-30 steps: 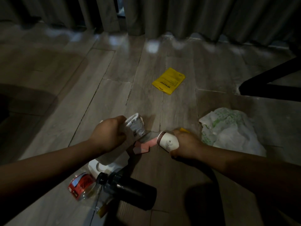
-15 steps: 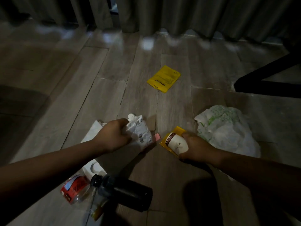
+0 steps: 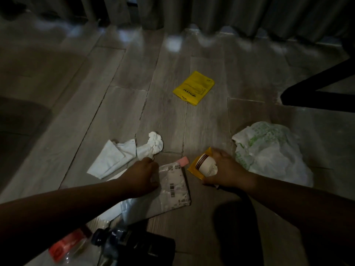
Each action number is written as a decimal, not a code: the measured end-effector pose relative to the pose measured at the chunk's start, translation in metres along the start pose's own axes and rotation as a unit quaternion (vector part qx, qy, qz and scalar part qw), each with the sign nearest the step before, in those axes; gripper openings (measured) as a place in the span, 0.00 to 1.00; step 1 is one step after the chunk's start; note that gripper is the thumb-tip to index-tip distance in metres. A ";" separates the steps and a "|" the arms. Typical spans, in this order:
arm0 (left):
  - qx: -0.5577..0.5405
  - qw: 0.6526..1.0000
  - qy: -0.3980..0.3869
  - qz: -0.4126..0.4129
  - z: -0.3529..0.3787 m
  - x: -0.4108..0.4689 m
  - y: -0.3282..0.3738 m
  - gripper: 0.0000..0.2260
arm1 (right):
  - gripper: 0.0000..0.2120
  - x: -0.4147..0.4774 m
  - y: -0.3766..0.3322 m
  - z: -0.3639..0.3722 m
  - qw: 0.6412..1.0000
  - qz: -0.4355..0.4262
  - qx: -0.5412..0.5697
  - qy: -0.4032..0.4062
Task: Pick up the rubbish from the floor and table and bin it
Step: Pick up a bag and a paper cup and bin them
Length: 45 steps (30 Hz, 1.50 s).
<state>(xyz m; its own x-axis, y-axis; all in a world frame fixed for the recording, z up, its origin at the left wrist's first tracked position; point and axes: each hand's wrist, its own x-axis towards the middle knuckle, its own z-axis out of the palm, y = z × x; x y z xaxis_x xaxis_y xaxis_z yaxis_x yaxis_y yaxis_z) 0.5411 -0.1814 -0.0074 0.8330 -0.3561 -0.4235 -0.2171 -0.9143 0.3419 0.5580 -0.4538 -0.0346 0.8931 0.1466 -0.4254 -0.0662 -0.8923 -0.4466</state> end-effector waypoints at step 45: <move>0.004 0.999 0.010 -0.050 0.019 0.043 0.016 0.48 | 0.49 0.007 0.002 0.012 0.997 0.025 -0.056 0.036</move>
<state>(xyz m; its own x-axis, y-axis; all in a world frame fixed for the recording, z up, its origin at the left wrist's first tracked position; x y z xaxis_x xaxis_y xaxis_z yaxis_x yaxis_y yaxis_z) 0.5634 -0.2153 -0.0363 0.8601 -0.2602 -0.4388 -0.1372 -0.9465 0.2922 0.5591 -0.4493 -0.0479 0.9201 0.0725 -0.3849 -0.0652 -0.9407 -0.3329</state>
